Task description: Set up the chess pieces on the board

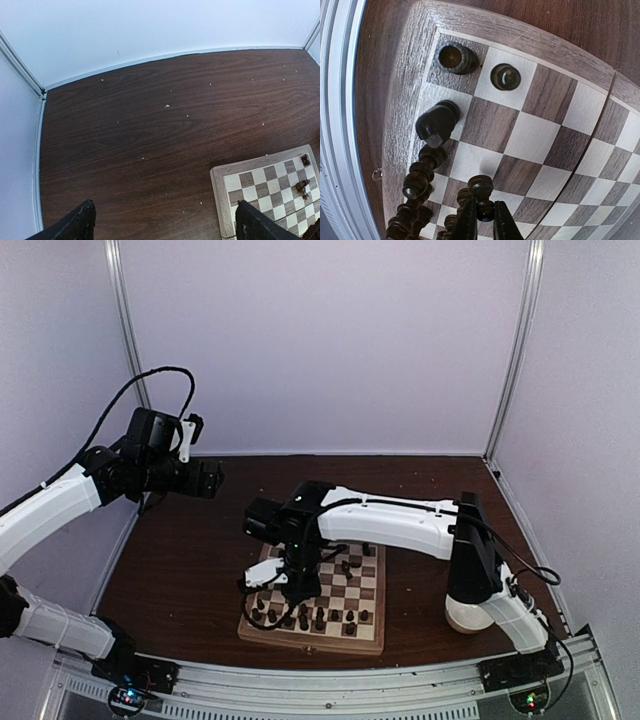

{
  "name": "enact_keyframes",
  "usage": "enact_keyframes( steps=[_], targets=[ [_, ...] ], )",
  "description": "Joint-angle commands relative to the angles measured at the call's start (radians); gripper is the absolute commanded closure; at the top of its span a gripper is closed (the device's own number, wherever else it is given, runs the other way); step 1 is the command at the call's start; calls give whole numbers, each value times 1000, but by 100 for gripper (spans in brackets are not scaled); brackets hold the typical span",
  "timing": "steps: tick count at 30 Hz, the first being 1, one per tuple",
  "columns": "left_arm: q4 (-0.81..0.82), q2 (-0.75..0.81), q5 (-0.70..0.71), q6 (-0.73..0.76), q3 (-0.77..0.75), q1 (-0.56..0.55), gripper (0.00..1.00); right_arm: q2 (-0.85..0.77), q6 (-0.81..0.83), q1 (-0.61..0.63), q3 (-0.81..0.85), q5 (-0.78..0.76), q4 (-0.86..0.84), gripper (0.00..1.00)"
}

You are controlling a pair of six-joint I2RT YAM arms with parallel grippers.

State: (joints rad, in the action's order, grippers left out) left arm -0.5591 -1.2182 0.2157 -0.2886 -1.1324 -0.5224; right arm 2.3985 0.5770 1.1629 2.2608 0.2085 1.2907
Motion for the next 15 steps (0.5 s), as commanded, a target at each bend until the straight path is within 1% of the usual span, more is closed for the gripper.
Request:
enact_keyframes(
  steps=[1,15],
  targets=[
    [16,16,-15,5,2,5,2,25,2,11,38,-19,15,89],
    [14,9,-24,2,2,5,2,47,-1,19,53,-10,21,87]
  ],
)
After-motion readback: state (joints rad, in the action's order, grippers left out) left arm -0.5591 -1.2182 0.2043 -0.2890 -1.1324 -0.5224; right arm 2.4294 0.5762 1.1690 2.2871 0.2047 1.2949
